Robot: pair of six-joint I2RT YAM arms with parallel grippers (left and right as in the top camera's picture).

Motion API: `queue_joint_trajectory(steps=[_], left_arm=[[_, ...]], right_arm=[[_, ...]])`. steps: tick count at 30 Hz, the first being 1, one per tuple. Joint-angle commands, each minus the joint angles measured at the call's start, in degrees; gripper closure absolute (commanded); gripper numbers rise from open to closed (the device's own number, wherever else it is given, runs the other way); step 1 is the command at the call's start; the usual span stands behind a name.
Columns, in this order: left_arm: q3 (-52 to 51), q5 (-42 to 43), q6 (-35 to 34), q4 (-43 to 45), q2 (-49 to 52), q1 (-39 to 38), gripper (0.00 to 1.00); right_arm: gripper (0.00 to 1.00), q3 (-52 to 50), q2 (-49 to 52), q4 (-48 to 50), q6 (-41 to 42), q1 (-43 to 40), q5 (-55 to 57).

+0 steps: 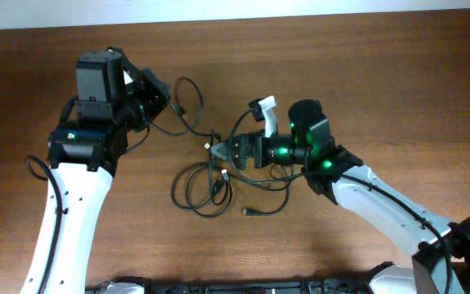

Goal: Untangle cables

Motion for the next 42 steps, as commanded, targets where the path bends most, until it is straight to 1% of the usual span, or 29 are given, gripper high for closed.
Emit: queue_joint_trajectory(steps=[1,2,3,5,6,7,8,11,13,14,15,18,20,22,24,28,30,33,34,36,37,39,41,42], left_arm=[[0.76,-0.13,1.11,0.24,0.13,-0.17,1.00],[0.76,0.66,0.63,0.26,0.13,-0.17,1.00],[0.76,1.42,-0.02,0.28,0.13,-0.17,1.00],[0.76,2.01,-0.39,0.44,0.13,-0.33,1.00],[0.76,2.23,-0.39,0.50,0.13,-0.57,1.00],[0.76,2.23,-0.37,0.50,0.13,-0.87,1.00],[0.76,2.03,-0.13,0.48,0.13,-1.14,1.00],[0.76,-2.32,1.99,0.46,0.09,-0.66,1.00],[0.76,-6.75,2.99,0.13,0.00,1.77,1.00],[0.76,-6.86,3.13,0.13,0.00,3.85,1.00],[0.76,-6.84,3.10,0.13,0.00,5.57,1.00],[0.76,-5.66,2.95,0.26,0.00,10.82,1.00],[0.76,-3.74,2.82,0.76,0.00,13.55,1.00],[0.76,-1.36,2.82,2.43,0.00,15.41,1.00],[0.76,0.11,2.84,5.49,0.00,16.26,1.00],[0.76,-0.42,2.89,11.67,0.02,16.24,1.00],[0.76,-3.43,2.91,13.33,0.02,16.24,1.00],[0.76,-9.99,3.82,13.35,0.04,16.24,1.00],[0.76,-10.71,4.61,13.35,0.04,16.24,1.00],[0.76,-11.19,6.03,13.38,0.04,16.24,1.00],[0.76,-12.13,7.21,13.35,0.07,16.24,1.00],[0.76,-16.87,10.34,13.29,0.24,16.24,1.00],[0.74,-21.44,10.80,12.57,0.59,16.24,1.00],[0.72,-22.12,10.99,12.20,0.76,16.24,1.00]], right_arm=[[0.18,0.24,-0.50,-0.22,0.44,5.25,10.95],[0.35,0.24,0.55,-0.15,0.48,7.39,16.76],[0.44,0.24,1.66,0.11,0.50,9.09,20.31],[0.53,0.24,3.48,0.48,0.48,11.39,23.89],[0.65,0.24,4.26,0.46,0.44,12.04,25.18],[0.83,0.24,4.87,0.42,0.17,12.22,26.23],[0.96,0.24,5.16,0.20,-0.57,11.67,27.76],[0.96,0.24,4.09,-0.39,-1.29,7.96,28.94],[0.96,0.24,0.70,-4.09,-1.51,0.52,28.72],[0.96,0.24,-0.72,-6.23,-2.25,-2.64,28.74],[0.96,0.24,-2.25,-9.18,-4.24,-6.62,28.81],[0.96,0.24,-3.63,-17.84,-8.76,-14.73,29.79],[0.96,0.22,-3.28,-27.50,-11.85,-20.13,34.29],[0.96,0.22,-2.54,-35.65,-12.70,-23.80,40.65],[0.96,0.20,-1.29,-41.31,-12.66,-26.58,44.76],[0.96,-0.94,-0.04,-44.22,-12.63,-29.09,45.03],[0.96,-1.44,0.26,-44.22,-12.63,-29.11,44.78],[0.95,-1.84,0.94,-44.30,-12.61,-28.59,44.78],[0.88,-1.84,1.16,-44.50,-12.63,-28.35,44.81],[0.69,-1.84,1.49,-44.83,-12.63,-28.04,44.78],[0.64,-1.84,1.62,-44.98,-12.63,-27.93,44.78],[0.62,-1.84,2.03,-45.07,-12.63,-27.96,44.78],[0.61,-1.84,2.27,-45.07,-12.61,-27.96,44.78],[0.55,-1.84,2.27,-45.09,-12.61,-27.96,44.78]])
